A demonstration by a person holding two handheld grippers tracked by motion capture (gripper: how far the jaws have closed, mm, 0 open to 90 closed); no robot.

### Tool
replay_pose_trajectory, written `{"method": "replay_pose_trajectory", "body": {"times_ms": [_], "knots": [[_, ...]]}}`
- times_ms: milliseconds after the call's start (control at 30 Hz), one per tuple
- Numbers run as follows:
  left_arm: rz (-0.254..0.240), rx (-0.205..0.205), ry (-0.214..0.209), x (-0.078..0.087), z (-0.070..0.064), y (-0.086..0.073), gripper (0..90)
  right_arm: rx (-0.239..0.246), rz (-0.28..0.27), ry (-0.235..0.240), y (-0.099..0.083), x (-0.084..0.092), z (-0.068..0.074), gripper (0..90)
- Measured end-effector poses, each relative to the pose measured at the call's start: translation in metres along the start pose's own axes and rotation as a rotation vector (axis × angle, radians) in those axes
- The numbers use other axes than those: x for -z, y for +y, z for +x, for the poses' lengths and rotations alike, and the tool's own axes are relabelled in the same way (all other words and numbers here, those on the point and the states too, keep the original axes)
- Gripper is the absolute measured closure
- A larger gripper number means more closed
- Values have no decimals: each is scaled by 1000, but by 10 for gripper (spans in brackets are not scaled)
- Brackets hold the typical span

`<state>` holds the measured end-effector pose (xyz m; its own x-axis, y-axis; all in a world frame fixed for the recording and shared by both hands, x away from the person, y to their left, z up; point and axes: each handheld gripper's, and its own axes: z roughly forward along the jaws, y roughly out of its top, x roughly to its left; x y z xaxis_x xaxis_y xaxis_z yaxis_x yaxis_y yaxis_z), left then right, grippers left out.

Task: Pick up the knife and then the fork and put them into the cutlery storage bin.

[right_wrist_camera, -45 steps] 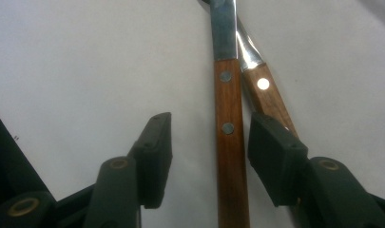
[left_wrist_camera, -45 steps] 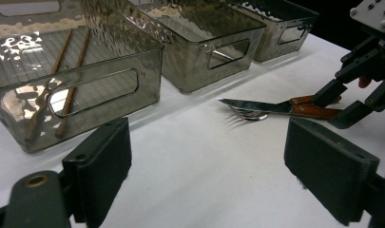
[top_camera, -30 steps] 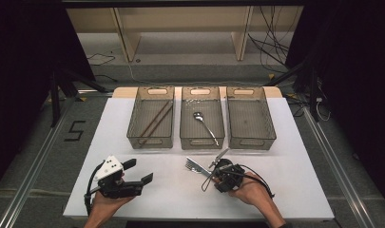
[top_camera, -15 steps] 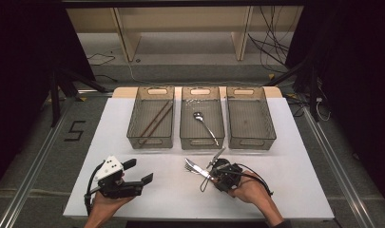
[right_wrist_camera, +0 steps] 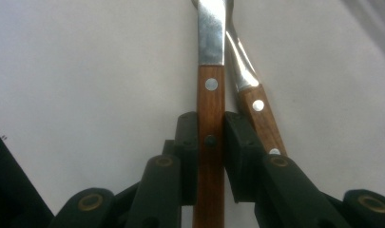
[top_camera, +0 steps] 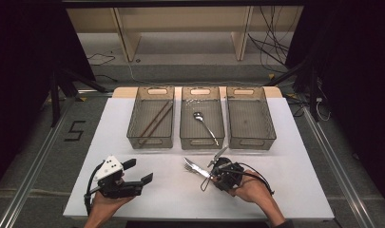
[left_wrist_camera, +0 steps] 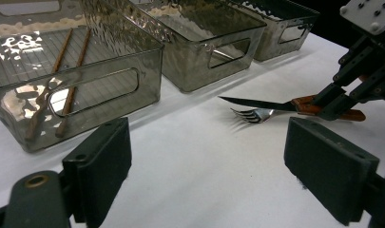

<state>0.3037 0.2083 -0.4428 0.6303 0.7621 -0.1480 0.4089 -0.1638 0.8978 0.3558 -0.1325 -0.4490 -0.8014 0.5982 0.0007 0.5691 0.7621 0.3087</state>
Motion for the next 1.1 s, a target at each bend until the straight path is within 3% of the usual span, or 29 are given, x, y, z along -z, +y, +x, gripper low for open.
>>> {"method": "replay_pose_trajectory", "body": {"times_ms": [667, 1100], "knots": [[-16, 8, -2, 1, 1, 0, 158, -72, -151, 5, -6, 40, -29, 771], [-41, -1, -15, 3, 0, 1, 148, -142, -244, -35, -5, 65, -57, 771]]}}
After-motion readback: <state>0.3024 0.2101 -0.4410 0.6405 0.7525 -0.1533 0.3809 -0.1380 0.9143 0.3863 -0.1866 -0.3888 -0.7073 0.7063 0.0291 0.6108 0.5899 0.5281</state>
